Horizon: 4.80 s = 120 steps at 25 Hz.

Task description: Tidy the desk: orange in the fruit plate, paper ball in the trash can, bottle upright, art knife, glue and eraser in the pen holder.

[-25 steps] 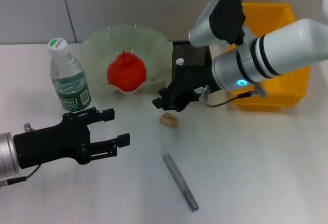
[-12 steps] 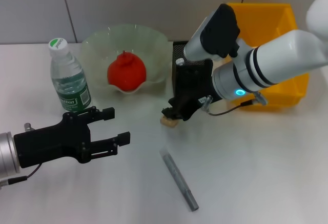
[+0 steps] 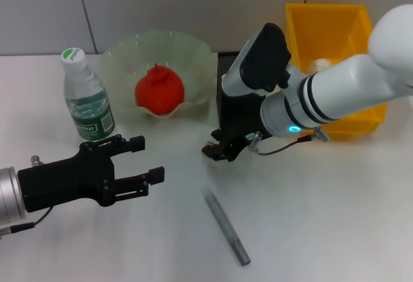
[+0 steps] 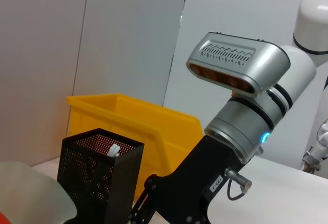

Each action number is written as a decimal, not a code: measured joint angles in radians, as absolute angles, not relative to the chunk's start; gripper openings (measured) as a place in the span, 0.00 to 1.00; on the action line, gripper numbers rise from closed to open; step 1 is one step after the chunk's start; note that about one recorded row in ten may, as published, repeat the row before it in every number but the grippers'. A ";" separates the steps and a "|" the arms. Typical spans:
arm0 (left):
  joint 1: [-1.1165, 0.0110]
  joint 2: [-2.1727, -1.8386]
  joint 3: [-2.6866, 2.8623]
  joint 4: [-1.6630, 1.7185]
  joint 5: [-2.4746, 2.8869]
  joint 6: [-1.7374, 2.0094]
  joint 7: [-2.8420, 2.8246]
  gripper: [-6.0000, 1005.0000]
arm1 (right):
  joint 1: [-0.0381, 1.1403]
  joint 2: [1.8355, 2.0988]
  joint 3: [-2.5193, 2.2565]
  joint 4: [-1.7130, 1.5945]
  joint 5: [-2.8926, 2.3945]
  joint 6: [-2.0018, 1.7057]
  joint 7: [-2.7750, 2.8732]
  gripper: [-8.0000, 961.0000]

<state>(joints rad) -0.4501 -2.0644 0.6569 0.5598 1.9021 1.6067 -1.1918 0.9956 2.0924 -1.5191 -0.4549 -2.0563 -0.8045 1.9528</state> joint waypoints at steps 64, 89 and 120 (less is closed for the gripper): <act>-0.435 -2.059 0.655 0.568 1.900 1.643 -1.191 0.79 | 0.869 2.078 -1.377 -0.904 -2.130 -1.111 2.148 0.31; -0.443 -2.064 0.659 0.561 1.901 1.643 -1.195 0.79 | 0.853 2.066 -1.142 -0.996 -2.383 -1.092 2.304 0.36; -0.440 -2.059 0.656 0.568 1.901 1.653 -1.185 0.79 | 0.796 2.066 -1.090 -0.894 -1.914 -0.979 2.035 0.59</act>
<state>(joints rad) -0.4397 -2.0594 0.6557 0.5676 1.9006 1.6534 -1.1848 0.7961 2.0658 -1.0903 -0.8944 -1.9144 -0.9795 2.0346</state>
